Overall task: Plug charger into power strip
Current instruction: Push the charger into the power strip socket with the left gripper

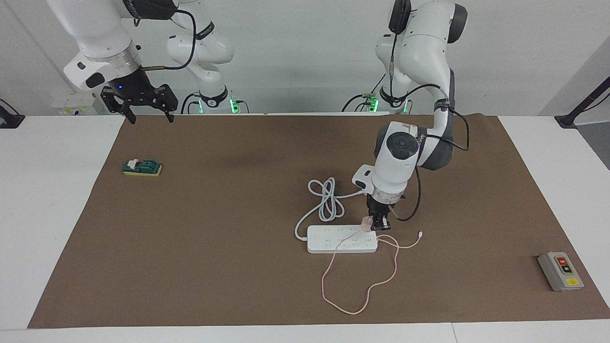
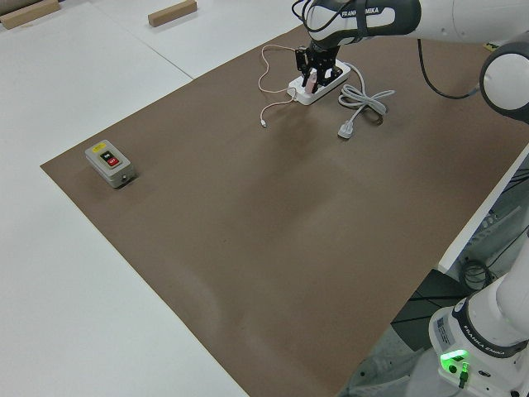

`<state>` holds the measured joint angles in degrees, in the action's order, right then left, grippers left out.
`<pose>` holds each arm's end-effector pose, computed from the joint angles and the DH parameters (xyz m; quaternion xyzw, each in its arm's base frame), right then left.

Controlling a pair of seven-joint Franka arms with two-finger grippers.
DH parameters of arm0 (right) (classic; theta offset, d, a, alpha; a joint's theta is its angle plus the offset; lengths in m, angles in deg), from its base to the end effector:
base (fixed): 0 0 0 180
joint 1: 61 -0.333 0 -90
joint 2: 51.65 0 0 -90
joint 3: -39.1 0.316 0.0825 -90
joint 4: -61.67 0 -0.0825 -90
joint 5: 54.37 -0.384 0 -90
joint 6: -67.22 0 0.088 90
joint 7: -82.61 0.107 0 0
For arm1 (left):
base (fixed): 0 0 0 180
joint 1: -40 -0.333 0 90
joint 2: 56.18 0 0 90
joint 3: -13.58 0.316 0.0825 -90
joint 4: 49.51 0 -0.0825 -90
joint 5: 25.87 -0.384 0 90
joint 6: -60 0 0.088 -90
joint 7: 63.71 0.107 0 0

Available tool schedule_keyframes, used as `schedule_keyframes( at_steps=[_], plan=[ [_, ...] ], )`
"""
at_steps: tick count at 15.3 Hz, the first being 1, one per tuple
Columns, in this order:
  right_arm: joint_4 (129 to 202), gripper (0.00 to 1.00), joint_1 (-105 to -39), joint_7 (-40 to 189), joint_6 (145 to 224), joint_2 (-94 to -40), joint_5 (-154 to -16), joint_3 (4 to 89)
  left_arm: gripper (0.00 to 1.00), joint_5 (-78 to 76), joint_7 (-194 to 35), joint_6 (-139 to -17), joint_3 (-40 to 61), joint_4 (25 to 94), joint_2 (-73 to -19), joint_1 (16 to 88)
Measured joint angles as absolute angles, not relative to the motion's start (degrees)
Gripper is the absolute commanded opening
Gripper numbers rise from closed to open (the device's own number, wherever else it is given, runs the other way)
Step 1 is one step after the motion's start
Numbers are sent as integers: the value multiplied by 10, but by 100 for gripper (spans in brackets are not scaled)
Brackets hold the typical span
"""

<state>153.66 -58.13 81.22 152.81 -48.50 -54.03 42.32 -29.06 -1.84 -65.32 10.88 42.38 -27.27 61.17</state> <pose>0.5291 0.0034 0.6315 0.9995 0.0149 -0.0284 0.0042 0.6365 -0.2747 0.3446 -0.7242 0.6883 -0.0337 0.0244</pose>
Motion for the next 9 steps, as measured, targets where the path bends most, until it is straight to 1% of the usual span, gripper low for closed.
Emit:
schedule_keyframes(
  at_steps=[9],
  plan=[
    [1537,100,-581,812,1528,-485,-542,423,0,-290,34,-641,102,404,-254,605]
  ],
)
